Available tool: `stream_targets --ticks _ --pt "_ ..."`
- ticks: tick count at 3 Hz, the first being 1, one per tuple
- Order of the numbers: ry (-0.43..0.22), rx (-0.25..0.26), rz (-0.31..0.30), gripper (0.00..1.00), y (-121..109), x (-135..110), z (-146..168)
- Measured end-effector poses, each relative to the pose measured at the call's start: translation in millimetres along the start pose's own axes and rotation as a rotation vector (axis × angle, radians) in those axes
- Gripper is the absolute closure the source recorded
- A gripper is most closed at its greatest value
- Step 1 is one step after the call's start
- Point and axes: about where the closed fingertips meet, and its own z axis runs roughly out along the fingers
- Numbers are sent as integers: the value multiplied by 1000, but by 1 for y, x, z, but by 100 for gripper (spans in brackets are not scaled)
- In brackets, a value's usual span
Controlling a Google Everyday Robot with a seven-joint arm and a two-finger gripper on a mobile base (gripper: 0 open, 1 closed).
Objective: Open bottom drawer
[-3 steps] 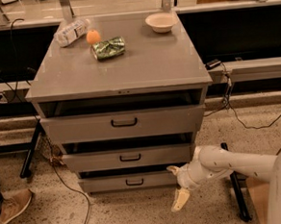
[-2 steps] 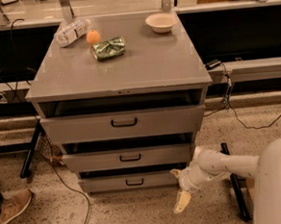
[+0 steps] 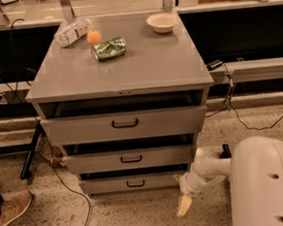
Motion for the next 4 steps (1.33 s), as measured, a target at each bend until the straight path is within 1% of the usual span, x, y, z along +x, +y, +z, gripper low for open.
stream_targets --ticks 1,2,3,4 --pt "19 11 -46 0 -16 3 27" --pt "22 16 -54 0 -18 2 29" --pt "41 44 -90 0 -27 2 40" --pt "72 91 -140 0 -49 2 52"
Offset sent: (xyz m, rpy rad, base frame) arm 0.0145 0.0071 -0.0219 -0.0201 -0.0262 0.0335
